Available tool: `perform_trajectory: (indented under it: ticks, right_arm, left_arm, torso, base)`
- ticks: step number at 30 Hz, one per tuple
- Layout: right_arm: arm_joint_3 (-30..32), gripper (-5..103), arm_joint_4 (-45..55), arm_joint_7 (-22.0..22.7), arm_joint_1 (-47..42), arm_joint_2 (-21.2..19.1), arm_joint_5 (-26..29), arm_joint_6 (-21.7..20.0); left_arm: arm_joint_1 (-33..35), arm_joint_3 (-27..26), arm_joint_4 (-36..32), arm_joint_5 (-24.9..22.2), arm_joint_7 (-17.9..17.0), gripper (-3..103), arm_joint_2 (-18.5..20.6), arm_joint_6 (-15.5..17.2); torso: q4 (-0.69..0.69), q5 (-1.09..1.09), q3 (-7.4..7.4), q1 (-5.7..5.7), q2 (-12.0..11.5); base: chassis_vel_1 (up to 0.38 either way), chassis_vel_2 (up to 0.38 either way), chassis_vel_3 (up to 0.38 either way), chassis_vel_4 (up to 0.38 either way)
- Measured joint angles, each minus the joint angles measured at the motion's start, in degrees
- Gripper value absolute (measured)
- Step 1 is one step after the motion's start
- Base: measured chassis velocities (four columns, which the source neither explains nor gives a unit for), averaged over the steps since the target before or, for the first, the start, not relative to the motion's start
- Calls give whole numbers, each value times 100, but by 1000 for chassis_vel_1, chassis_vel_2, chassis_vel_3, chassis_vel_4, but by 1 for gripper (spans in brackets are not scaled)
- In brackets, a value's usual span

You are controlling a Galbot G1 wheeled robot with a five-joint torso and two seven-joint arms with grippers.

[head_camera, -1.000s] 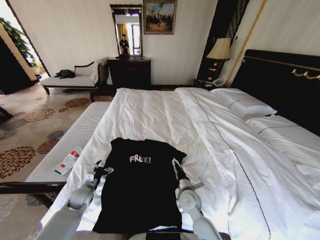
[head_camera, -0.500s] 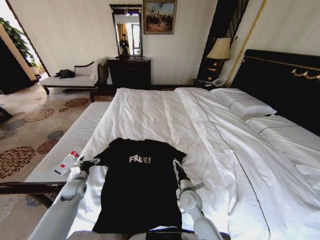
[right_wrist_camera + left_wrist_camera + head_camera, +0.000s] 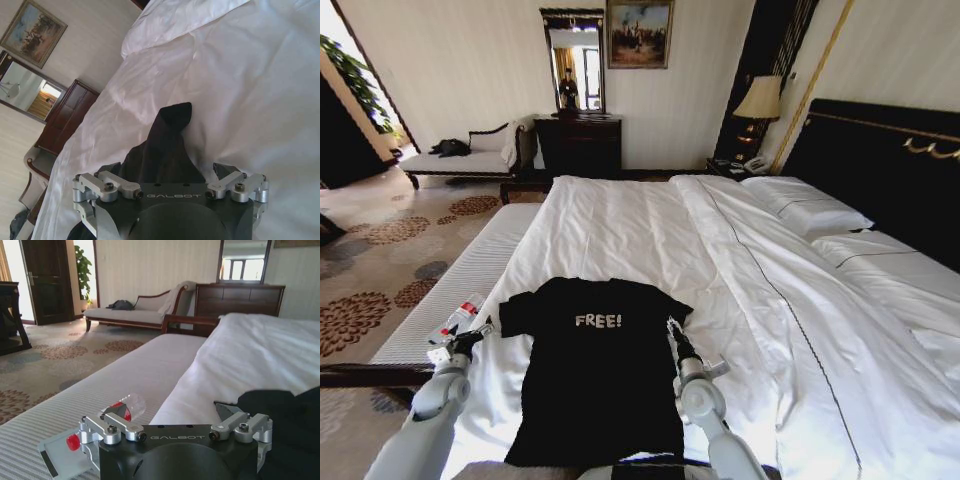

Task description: Fold the clothes on the bed.

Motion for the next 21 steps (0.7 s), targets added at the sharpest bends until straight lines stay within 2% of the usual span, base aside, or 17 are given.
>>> perform_trajectory:
  ticks: [4,6,10,11,21]
  right_arm:
    - [168,100,-86,69,172,-89,191,-48]
    - [209,100,-128,94,250,-123,236,-66]
    - [326,100,-335,104,524,-206,304,-94]
    - [375,100,-493,98,654,-237,322,-97]
    - [194,101,-1061,-158,1138,-253,417,-136]
  left_arm:
    - [212,-249,-390,-211,49,100,-66,0]
    - [294,-343,-506,-232,81,100,-90,-9]
    - [508,-581,-808,-245,129,100,-192,-69]
    - [598,-690,-958,-270,135,100,-257,-94]
    - [1050,-1403,-1482,-510,135,100,-638,-240]
  torso:
    - [1,0,0,0,0]
    - [-1,1,0,0,0]
    - [3,1,0,0,0]
    - [0,1,0,0,0]
    - [1,0,0,0,0]
  base:
    - [0,0,0,0]
    - [0,0,0,0]
    - [0,0,0,0]
    - [0,0,0,0]
    - [0,0,0,0]
